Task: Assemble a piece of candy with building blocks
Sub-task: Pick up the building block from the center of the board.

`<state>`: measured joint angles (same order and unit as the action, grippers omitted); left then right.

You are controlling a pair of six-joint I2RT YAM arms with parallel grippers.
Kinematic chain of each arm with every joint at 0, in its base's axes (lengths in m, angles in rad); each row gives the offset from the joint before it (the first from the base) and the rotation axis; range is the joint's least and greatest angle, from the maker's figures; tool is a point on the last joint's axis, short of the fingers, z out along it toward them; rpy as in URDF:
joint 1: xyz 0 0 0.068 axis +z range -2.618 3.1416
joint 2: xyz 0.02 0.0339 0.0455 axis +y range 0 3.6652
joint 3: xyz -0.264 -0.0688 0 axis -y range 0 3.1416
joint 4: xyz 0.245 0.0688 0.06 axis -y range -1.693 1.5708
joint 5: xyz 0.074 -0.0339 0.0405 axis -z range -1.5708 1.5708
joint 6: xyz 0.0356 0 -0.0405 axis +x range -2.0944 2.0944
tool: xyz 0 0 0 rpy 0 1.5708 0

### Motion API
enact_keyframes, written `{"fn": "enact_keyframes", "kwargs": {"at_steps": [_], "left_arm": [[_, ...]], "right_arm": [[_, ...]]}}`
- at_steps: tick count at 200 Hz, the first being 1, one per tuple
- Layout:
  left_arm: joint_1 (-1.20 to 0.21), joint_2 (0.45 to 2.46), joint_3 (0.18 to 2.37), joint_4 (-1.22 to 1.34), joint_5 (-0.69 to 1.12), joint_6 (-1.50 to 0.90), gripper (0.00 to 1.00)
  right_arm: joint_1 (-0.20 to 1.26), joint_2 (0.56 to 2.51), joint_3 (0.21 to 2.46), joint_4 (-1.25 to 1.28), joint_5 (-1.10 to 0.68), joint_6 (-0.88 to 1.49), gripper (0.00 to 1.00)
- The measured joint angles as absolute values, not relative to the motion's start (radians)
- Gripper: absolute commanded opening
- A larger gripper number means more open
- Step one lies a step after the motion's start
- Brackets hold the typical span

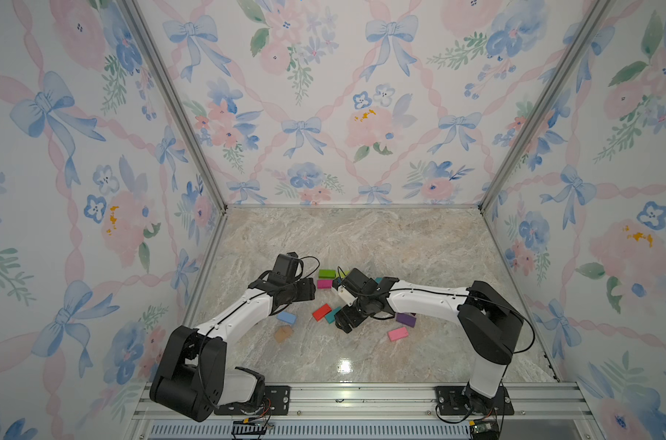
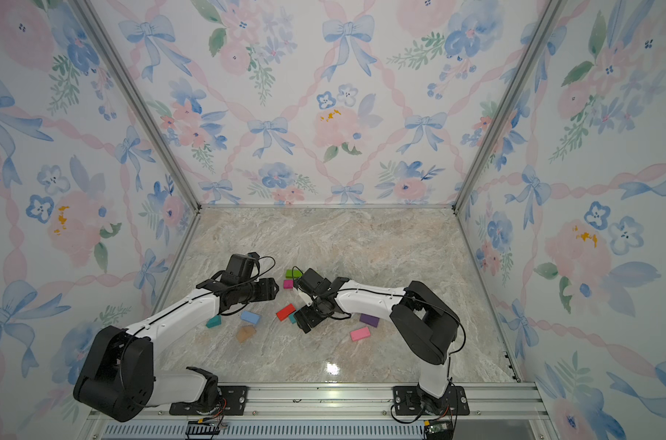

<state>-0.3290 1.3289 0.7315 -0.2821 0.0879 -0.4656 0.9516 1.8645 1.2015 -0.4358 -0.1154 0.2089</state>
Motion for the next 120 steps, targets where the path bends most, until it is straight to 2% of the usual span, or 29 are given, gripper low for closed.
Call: {"fn": "enact_keyframes", "kwargs": {"at_steps": [35, 62, 103, 120], "left_arm": [[-0.307, 1.330, 0.732, -0.274, 0.091, -0.466, 0.72], [-0.296, 1.333, 0.732, -0.265, 0.098, -0.465, 0.72], [-0.278, 1.333, 0.732, -0.258, 0.107, -0.465, 0.72], [-0.274, 1.333, 0.732, -0.258, 0.112, -0.465, 0.72]], "right_arm": [[0.976, 1.912, 1.247, -0.476, -0.076, 0.205, 0.90], [0.978, 1.929, 1.271, -0.500, -0.060, 0.198, 0.84], [0.982, 1.949, 1.298, -0.535, -0.015, 0.173, 0.66], [0.982, 1.949, 1.298, -0.550, 0.002, 0.167, 0.51]]}}
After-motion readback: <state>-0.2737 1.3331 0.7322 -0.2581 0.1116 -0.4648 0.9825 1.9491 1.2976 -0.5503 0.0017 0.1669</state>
